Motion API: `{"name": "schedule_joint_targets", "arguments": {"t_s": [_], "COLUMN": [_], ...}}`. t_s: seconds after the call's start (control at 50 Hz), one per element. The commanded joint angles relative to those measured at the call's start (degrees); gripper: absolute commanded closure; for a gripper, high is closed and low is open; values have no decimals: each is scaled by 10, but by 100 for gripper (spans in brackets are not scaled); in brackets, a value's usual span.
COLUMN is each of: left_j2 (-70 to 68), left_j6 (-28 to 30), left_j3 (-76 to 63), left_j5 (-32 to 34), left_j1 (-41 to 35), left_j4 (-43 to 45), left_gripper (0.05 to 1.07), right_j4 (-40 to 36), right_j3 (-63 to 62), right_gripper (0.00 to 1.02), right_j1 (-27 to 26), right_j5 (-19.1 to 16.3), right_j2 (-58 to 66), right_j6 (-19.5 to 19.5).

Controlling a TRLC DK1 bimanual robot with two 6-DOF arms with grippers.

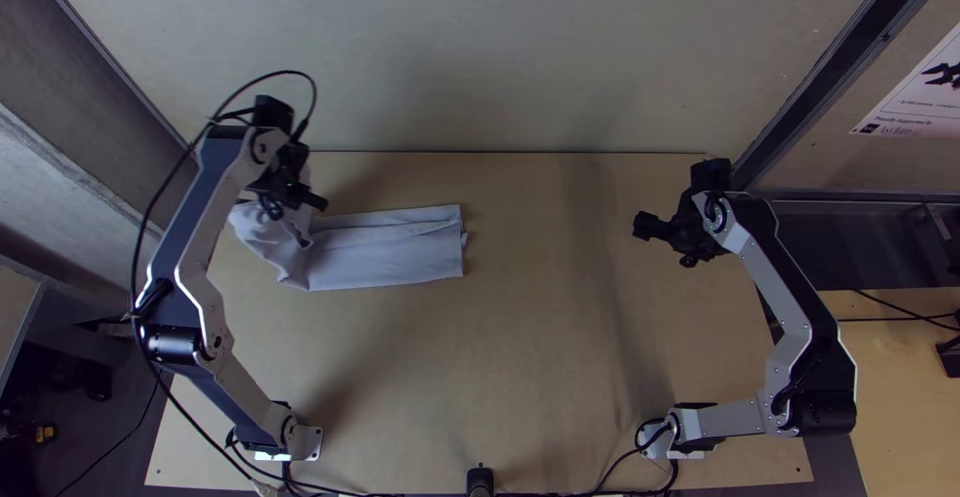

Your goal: Fold the t-shirt

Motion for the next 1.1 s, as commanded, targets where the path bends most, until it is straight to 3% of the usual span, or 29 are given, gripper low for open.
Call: {"name": "schedule_joint_targets", "arguments": {"t_s": [0.0,0.58,0.9,0.92,0.96,1.04,1.08], "left_j2": [21,155,232,236,245,262,275], "left_j6": [-39,-154,-194,-198,-206,-220,-234], "left_j3": [15,122,174,180,191,214,232], "left_j5": [-9,-23,-19,-19,-18,-9,5], "left_j1": [-40,-208,-263,-265,-273,-288,-295], "left_j4": [-16,-63,-70,-70,-71,-70,-70], "left_gripper": [104,104,103,101,85,36,17], "right_j4": [3,18,28,29,31,35,40], "right_j3": [-17,-54,-78,-81,-87,-99,-108], "right_gripper": [3,3,3,3,3,3,3], "right_j1": [-12,-51,-61,-61,-61,-61,-61], "right_j5": [-7,-27,-33,-33,-34,-34,-34], "right_j2": [-20,-38,-47,-48,-50,-54,-56], "right_j6": [-8,-27,-37,-38,-39,-39,-39]}}
